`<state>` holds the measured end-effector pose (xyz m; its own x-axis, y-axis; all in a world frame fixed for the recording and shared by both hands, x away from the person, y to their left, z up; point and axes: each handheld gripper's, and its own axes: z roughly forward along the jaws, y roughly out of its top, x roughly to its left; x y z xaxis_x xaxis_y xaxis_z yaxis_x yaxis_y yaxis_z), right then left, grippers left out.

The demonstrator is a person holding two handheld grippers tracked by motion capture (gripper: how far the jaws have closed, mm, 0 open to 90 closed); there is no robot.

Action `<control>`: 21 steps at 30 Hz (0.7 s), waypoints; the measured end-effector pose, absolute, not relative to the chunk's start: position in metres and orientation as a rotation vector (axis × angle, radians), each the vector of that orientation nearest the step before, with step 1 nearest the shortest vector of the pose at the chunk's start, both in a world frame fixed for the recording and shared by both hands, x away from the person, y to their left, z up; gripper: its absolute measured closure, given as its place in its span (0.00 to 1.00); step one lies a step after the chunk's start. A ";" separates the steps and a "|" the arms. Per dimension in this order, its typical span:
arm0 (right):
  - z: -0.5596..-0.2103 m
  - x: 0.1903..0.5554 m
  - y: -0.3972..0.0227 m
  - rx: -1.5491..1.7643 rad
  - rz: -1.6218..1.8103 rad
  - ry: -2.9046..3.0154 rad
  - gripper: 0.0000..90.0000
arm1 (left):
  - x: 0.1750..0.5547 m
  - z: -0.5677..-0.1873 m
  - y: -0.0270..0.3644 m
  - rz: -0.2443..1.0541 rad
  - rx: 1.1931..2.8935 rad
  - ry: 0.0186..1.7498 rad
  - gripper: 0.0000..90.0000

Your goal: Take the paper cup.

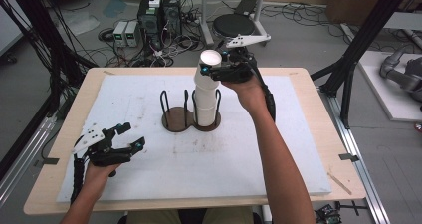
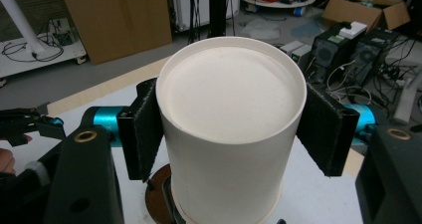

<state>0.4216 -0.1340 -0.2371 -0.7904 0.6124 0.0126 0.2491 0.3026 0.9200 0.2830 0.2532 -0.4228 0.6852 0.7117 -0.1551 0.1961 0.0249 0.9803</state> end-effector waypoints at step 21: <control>-0.235 0.353 -0.174 0.657 1.520 2.245 0.37 | 0.280 -0.423 0.246 0.401 1.531 0.726 0.17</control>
